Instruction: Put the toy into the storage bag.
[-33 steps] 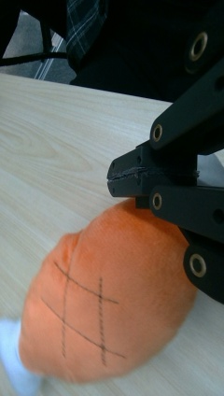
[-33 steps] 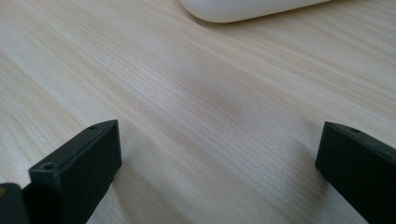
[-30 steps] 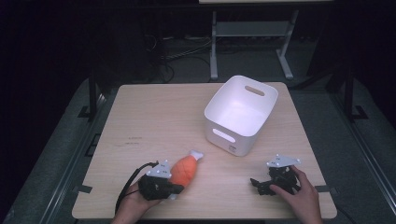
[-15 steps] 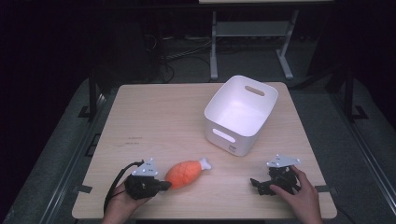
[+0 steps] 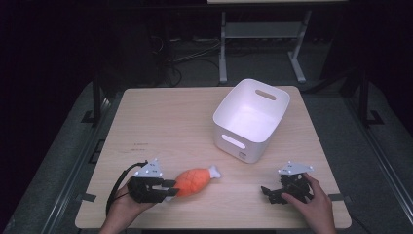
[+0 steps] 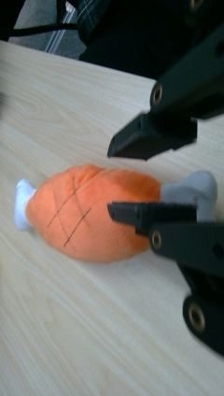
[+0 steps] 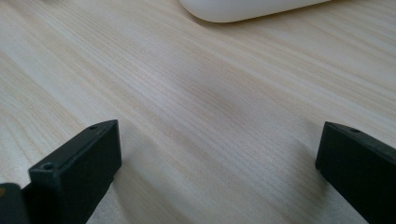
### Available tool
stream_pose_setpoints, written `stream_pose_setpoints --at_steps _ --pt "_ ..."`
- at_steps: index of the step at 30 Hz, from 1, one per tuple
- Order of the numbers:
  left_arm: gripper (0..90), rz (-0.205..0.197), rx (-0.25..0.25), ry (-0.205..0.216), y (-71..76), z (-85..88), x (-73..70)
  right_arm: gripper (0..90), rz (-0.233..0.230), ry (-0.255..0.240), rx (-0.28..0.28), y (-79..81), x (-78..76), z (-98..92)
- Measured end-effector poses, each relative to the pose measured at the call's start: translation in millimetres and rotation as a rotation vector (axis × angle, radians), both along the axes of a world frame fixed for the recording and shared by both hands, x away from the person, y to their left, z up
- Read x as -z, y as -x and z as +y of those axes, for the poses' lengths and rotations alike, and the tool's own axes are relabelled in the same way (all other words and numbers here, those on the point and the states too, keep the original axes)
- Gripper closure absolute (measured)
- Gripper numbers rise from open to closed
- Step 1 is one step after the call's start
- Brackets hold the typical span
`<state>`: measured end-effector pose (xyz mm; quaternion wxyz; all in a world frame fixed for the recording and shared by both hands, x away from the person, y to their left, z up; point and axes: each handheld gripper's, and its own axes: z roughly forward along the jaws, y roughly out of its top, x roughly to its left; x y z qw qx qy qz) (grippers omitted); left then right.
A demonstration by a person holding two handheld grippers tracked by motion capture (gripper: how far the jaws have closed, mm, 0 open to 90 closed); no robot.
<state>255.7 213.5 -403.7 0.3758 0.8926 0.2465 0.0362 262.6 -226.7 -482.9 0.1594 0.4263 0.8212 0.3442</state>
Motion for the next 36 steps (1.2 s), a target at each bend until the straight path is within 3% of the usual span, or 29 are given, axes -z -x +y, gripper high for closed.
stream_pose_setpoints --at_steps 8,17,24,27,36 --pt "37.8 0.035 0.001 -0.046 -17.8 -11.1 -7.8 0.0 0.000 0.001 0.000 -0.1 -0.1 0.0" --pt "12.6 0.036 0.008 -0.147 -34.2 -30.2 -10.8 0.0 0.000 0.001 0.000 -0.2 -0.1 0.0" --pt "12.3 0.077 0.053 -0.231 -42.3 -47.2 -6.7 0.0 0.000 0.002 -0.001 -0.3 -0.1 0.1" --pt "12.4 0.085 0.055 -0.231 -44.8 -54.5 -5.6 0.0 0.001 0.001 0.000 -0.3 -0.1 0.1" --pt "12.4 0.093 0.069 -0.286 -54.3 -70.1 1.5 0.0 0.000 0.001 0.000 -0.3 -0.1 0.0"
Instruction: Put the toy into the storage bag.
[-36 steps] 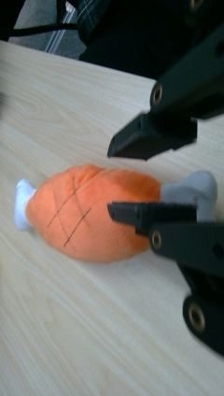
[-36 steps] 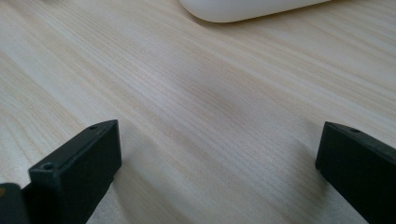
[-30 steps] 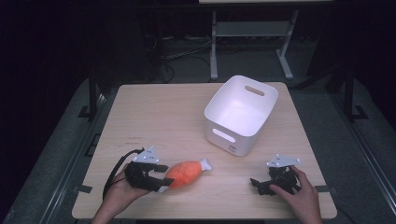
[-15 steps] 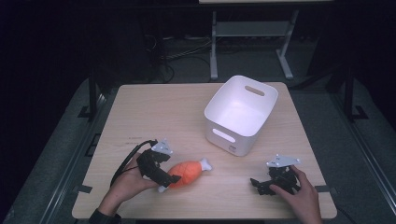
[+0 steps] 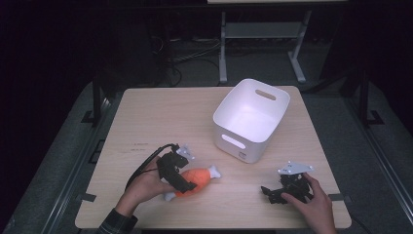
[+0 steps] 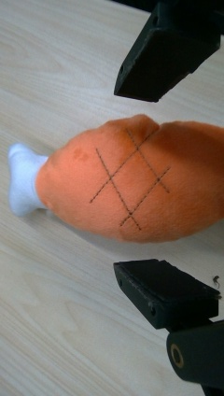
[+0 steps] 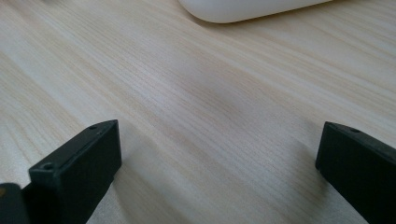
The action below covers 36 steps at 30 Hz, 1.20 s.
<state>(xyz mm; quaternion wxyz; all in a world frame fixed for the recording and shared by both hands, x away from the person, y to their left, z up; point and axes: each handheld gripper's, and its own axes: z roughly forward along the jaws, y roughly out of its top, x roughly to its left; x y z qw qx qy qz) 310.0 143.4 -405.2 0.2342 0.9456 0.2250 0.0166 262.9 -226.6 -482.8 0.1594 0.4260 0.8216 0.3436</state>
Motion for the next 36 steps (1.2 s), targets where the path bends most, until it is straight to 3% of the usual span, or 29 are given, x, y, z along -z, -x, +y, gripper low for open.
stream_pose_setpoints --at_steps 6,9,17,21,36 --pt "12.4 0.017 0.007 -0.018 -2.4 -6.5 6.1 0.0 0.000 0.000 0.000 0.0 0.0 0.0" --pt "12.4 0.017 0.024 -0.053 -3.8 -9.5 10.6 0.0 0.000 0.000 0.000 0.0 0.0 0.0" --pt "12.4 0.028 0.042 -0.059 -3.6 -15.1 18.2 0.0 0.000 0.000 0.000 0.0 0.0 0.0" --pt "12.4 0.023 0.046 -0.100 -3.5 -18.9 26.1 0.0 0.000 0.000 0.000 0.0 0.0 0.0" --pt "16.6 0.032 0.050 -0.103 -3.5 -18.0 28.9 0.0 0.000 0.000 0.000 0.0 0.0 0.0"
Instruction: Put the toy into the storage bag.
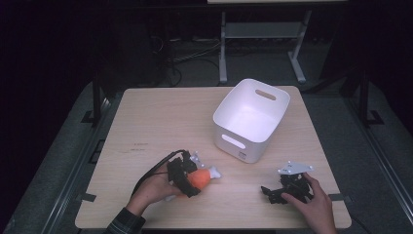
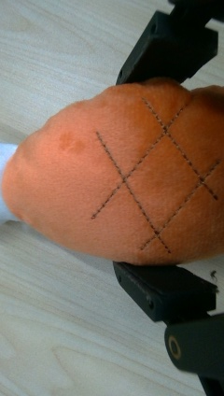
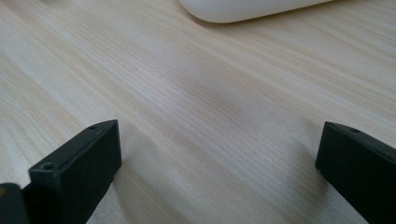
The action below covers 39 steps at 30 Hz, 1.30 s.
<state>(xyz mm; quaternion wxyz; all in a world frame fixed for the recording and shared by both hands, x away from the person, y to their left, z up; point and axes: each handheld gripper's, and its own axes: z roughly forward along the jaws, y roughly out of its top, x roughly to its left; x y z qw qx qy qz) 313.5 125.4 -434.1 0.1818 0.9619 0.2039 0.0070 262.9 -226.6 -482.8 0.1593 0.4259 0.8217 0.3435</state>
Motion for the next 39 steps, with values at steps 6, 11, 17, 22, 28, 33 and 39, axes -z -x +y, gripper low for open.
stream_pose_setpoints --at_steps 6,11,17,22,28,33,39 --pt "21.1 0.005 -0.005 0.009 -0.4 2.2 -1.0 0.0 0.000 0.000 0.000 0.0 0.0 0.0" --pt "22.0 0.010 -0.015 0.031 -0.4 5.6 -2.1 0.0 0.000 0.000 0.000 0.0 0.0 0.0" --pt "22.0 0.016 -0.034 0.060 -1.9 11.9 -5.6 0.0 0.000 0.000 0.000 0.0 0.0 0.0" --pt "22.0 0.015 -0.043 0.068 -2.5 15.5 -10.7 0.0 0.000 0.000 0.000 0.0 -0.1 0.0" --pt "22.1 0.008 -0.057 0.087 -3.4 17.1 -15.4 0.0 0.000 0.001 0.000 0.0 -0.1 0.0" --pt "22.0 -0.002 -0.049 0.092 -5.9 17.5 -23.9 0.0 0.000 0.001 0.000 0.0 0.0 -0.1" --pt "22.1 -0.009 -0.049 0.098 -10.2 17.8 -33.5 0.0 0.000 0.000 0.000 0.0 -0.1 0.0"
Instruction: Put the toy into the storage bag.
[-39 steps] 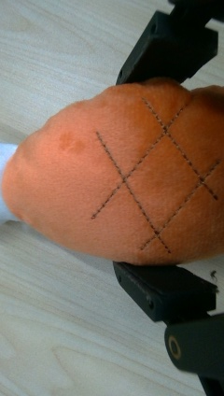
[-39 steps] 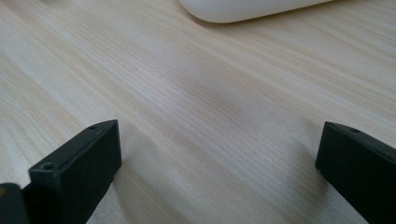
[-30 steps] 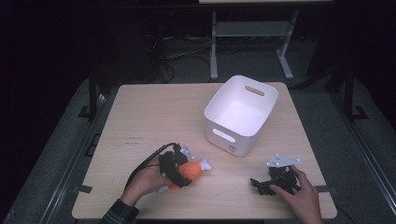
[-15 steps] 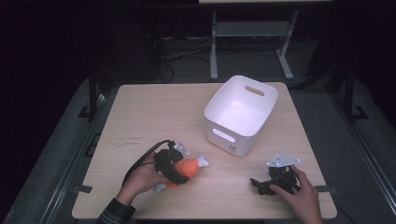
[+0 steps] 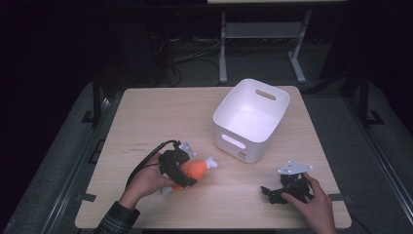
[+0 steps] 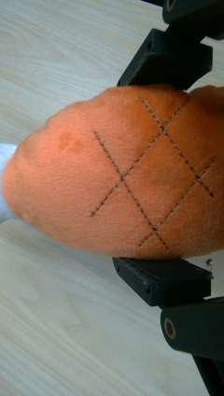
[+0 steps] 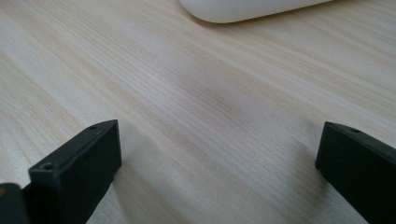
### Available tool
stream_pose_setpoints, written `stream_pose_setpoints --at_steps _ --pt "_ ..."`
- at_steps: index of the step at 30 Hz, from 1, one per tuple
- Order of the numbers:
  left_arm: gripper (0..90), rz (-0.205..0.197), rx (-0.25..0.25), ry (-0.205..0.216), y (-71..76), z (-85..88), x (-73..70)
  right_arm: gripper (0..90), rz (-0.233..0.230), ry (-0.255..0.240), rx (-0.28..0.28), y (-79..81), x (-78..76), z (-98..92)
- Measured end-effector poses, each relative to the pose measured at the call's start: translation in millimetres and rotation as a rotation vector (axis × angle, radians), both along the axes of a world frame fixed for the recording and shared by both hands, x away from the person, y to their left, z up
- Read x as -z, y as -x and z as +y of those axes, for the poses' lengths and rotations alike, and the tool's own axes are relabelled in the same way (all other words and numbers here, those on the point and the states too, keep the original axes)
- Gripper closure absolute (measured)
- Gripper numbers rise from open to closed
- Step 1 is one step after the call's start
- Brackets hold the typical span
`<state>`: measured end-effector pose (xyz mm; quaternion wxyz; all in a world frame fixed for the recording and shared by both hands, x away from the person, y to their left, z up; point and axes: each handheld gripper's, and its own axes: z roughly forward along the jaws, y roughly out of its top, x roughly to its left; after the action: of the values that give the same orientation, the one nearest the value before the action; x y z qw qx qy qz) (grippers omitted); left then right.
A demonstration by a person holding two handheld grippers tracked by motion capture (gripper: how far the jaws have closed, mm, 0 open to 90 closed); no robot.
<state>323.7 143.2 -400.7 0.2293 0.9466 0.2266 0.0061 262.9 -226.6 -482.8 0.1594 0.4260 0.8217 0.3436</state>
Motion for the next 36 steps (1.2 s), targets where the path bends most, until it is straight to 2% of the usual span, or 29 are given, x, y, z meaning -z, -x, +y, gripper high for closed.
stream_pose_setpoints --at_steps 7,19,25,33,36 --pt "22.1 -0.001 0.003 0.006 -4.2 1.3 -10.2 0.0 0.001 -0.001 -0.001 0.1 -0.1 0.0" --pt "22.1 0.009 -0.016 0.039 -11.1 3.3 -28.3 0.0 -0.001 0.001 -0.001 0.0 0.0 -0.1" --pt "22.1 -0.004 -0.021 0.042 -15.1 4.7 -36.9 0.0 -0.001 0.001 -0.001 0.0 0.0 -0.1" --pt "22.2 -0.011 -0.036 0.079 -22.4 8.2 -55.2 0.0 0.000 0.000 -0.001 0.0 -0.1 -0.1" --pt "22.2 -0.017 -0.041 0.079 -24.2 8.6 -59.2 0.0 0.000 -0.001 0.000 0.0 -0.1 0.0"
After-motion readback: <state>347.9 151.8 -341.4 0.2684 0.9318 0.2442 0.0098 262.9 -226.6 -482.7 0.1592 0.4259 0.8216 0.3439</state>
